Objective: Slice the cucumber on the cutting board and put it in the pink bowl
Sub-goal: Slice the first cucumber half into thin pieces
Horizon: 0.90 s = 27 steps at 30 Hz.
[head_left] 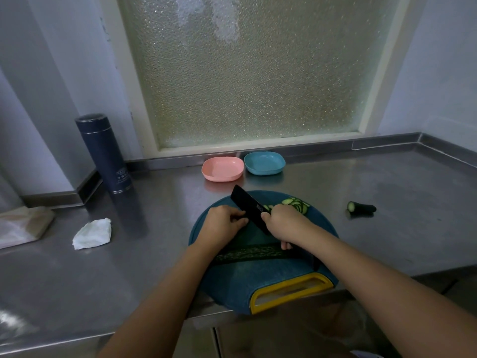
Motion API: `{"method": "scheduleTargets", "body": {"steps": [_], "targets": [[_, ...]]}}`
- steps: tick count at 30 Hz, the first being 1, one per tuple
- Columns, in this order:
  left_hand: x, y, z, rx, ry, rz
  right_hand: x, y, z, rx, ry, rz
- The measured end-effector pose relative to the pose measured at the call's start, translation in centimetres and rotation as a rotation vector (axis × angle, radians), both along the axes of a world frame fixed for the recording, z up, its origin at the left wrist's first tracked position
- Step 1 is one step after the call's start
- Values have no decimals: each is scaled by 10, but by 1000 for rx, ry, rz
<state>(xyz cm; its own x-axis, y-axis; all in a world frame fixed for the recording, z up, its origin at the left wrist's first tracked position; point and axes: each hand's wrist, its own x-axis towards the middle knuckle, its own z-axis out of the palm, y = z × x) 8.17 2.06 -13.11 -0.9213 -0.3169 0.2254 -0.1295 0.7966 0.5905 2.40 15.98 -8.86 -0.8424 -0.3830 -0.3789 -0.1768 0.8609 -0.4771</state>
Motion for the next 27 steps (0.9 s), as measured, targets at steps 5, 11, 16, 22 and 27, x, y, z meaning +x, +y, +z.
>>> {"method": "scheduleTargets", "body": {"steps": [5,11,16,22,27], "targets": [[2,2,2,-2,8,-5,0,7,3,-30,-15,-9],[4,5,5,-75,16,-12,3,1,12,-39,-20,17],[4,5,5,-88,-3,-9,5,1,11,-52,-18,25],[3,4,3,-87,-2,3,6,-3,11,-33,-36,24],[1,3,1,-69,8,25,8,-10,6,-18,-63,10]]}}
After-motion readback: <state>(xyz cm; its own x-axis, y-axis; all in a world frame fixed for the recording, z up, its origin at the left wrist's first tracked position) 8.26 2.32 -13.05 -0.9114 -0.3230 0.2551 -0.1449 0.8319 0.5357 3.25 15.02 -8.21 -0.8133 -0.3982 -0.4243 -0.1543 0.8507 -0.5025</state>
